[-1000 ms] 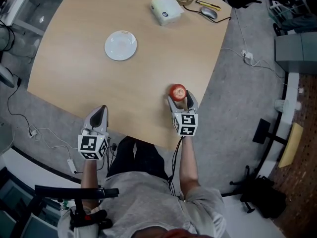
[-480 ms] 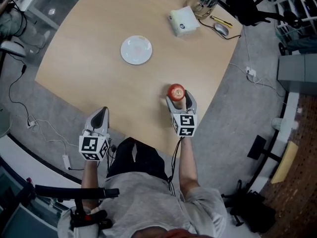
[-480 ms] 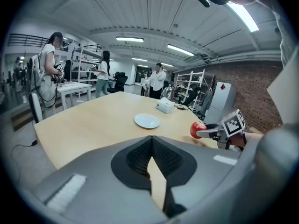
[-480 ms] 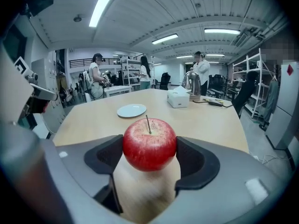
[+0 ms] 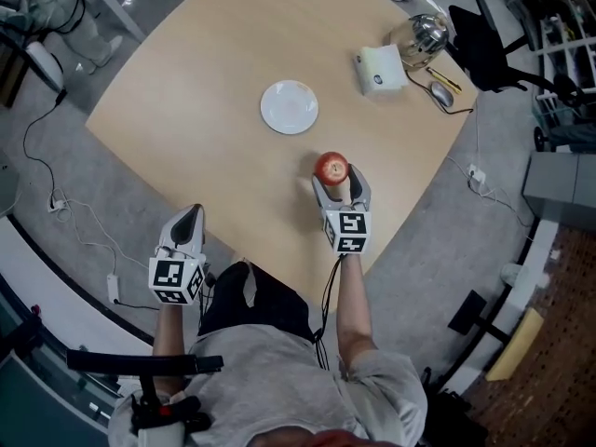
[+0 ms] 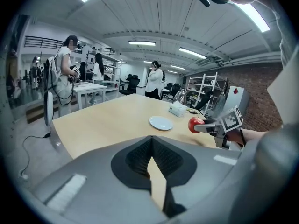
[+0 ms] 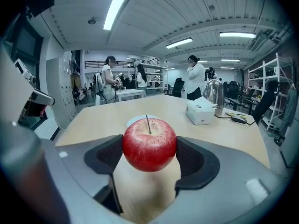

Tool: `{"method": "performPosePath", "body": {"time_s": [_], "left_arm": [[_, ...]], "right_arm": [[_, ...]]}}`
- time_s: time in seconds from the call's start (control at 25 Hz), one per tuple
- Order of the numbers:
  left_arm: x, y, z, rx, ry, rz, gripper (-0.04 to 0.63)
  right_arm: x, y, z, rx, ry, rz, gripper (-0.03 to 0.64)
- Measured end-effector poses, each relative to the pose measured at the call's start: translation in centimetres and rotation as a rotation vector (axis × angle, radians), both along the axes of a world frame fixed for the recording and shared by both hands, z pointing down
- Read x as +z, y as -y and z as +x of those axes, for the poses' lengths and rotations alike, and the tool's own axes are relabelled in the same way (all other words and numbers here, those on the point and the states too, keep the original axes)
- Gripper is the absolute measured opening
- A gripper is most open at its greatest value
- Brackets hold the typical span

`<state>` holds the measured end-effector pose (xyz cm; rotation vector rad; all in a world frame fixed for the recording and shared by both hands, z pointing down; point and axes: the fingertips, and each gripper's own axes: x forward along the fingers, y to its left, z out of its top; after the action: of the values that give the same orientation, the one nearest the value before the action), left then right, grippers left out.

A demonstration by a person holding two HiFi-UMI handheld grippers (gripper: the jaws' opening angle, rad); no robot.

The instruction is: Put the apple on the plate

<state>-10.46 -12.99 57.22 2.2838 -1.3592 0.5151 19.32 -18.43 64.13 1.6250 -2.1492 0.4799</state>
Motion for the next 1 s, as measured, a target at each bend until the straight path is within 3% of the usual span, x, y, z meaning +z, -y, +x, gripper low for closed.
{"method": "performPosePath", "body": {"time_s": [0.48,1.0], "left_arm": [[0.2,-0.1,-2.9,-0.113,0.007,-0.013,0.020],[1.6,-0.3,-6.6,-0.212,0.022,-0.050,0.020]], "right_arm": [[-0.6,5.7,-4.1,-0.129,-0.024,0.039,0.362],[1.1,11.3,-7.5,-0.194,-0.055,0.058,0.362]]}}
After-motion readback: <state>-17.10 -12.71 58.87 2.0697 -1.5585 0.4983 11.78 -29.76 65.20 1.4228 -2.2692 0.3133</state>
